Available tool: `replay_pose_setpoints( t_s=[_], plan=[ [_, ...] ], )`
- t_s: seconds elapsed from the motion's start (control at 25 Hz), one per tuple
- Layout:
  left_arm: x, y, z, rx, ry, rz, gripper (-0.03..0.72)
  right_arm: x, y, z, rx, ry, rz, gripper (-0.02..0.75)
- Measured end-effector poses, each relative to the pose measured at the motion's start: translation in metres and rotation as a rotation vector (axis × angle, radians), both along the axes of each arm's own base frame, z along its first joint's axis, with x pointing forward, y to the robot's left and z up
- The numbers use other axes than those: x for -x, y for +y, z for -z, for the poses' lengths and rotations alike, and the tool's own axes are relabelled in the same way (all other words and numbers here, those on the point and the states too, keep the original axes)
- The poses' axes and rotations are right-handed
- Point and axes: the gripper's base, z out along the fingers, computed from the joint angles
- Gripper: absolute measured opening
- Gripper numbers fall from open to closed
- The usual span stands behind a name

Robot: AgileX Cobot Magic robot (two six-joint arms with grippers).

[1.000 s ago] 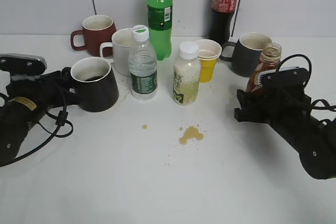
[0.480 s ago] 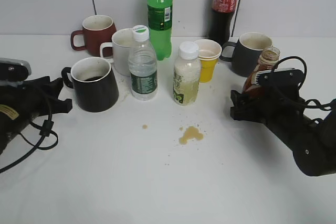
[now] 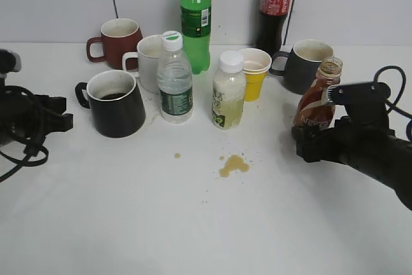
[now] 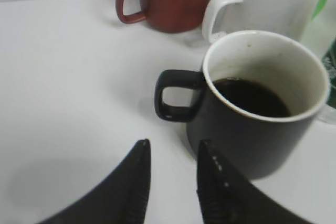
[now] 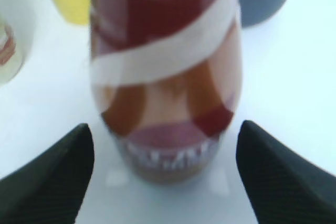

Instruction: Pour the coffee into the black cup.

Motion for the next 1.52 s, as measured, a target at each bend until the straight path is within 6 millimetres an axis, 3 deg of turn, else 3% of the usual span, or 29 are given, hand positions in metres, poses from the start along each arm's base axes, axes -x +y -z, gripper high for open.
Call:
replay_pose_setpoints(
  t_s=[0.36,0.68,0.92,1.04,1.2,1.4,1.52],
  plan=[
    [0.054,0.010,-0.073,0.024,0.098,0.039,0.241,0.035,-0.004,-0.051,-0.005,0.273,-0.037,0.604],
    [0.139,0.030,-0.129,0.045,0.059,0.092,0.241,0.082,-0.013,-0.125,-0.034,0.348,-0.106,0.596],
    [0.194,0.043,-0.158,0.033,0.055,0.126,0.241,0.138,-0.031,-0.177,-0.006,0.332,-0.172,0.595],
    [0.215,0.049,-0.163,0.021,0.084,0.138,0.241,0.168,-0.044,-0.190,0.040,0.300,-0.185,0.595],
    [0.233,0.053,-0.152,-0.017,0.212,0.149,0.241,0.204,-0.060,-0.201,0.075,0.239,-0.183,0.595],
    [0.236,0.056,-0.145,-0.052,0.283,0.144,0.241,0.233,-0.072,-0.202,0.071,0.177,-0.180,0.595],
    [0.233,0.056,-0.143,-0.061,0.256,0.133,0.241,0.239,-0.074,-0.200,0.063,0.146,-0.180,0.594]
  ],
)
